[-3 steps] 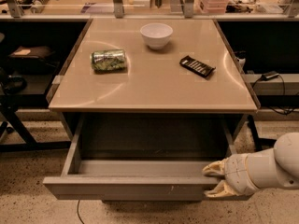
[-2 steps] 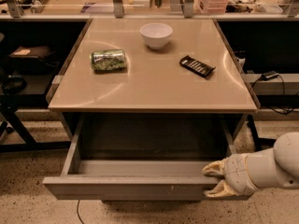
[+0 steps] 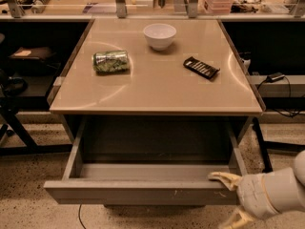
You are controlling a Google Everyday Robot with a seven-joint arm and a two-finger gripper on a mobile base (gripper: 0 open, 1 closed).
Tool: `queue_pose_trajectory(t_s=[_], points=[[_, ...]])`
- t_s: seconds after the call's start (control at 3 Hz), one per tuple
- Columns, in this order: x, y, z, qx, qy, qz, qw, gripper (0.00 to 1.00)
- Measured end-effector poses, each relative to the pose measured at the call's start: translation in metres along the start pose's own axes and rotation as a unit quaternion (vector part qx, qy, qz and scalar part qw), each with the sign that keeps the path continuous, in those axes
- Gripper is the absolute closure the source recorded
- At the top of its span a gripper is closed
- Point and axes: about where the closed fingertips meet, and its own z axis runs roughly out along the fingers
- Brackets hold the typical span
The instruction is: Open top drawer
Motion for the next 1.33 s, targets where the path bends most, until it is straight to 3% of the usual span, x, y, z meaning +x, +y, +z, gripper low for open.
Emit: queue_pose_trajectory(t_s=[0.33, 0.67, 1.0, 1.33], points=[[0.0001, 0.0403, -0.0149, -0.016, -0.009, -0.009, 0.9998, 0.53], [-0.0037, 0.0396, -0.0201, -0.016, -0.009, -0.009, 0.9998, 0.75], [-0.0072, 0.0379, -0.0248, -0.016, -0.009, -0.009, 0.9998, 0.73], [-0.0072, 0.0379, -0.0248, -0.016, -0.009, -0.009, 0.9998, 0.50]])
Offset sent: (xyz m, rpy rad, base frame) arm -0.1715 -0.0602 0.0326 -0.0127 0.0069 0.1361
